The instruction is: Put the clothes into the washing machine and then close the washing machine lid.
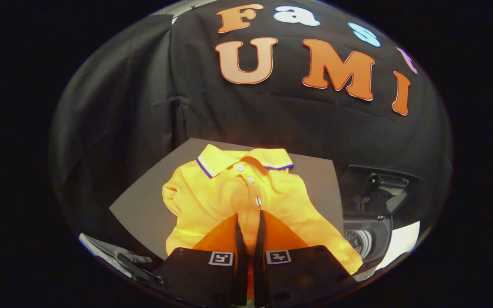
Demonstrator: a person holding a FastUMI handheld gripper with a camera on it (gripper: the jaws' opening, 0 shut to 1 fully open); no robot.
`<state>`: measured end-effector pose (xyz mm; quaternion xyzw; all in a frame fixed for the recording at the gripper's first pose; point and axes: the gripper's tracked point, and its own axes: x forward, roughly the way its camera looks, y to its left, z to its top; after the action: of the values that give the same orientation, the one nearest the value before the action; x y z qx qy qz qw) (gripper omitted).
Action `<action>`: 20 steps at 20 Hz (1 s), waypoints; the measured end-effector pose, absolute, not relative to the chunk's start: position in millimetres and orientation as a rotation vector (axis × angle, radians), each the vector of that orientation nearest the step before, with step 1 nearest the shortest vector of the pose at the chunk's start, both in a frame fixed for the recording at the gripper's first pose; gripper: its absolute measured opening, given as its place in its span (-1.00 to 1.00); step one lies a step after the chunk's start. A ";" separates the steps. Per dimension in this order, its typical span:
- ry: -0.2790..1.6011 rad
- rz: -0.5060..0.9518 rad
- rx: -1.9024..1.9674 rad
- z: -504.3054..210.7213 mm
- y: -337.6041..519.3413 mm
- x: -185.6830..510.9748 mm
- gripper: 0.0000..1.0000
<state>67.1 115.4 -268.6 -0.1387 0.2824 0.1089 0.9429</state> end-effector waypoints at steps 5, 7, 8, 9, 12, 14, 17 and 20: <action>0.498 0.180 -0.127 -218.3 74.6 60.9 -0.72; 0.478 0.150 -0.110 -201.9 49.4 59.9 -0.72; 0.466 0.137 -0.109 -194.2 35.5 58.7 -0.72; 0.452 0.118 -0.110 -185.5 20.9 60.0 -0.72; 0.431 0.057 -0.112 -172.6 -23.4 62.0 -0.72; 0.428 0.016 -0.109 -165.9 -54.9 65.3 -0.72; 0.440 -0.030 -0.072 -163.9 -96.3 72.5 -0.72; 0.443 -0.078 -0.071 -164.2 -135.0 83.9 -0.72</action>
<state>83.9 -135.0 -164.2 -0.0352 0.2195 -0.0385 0.9742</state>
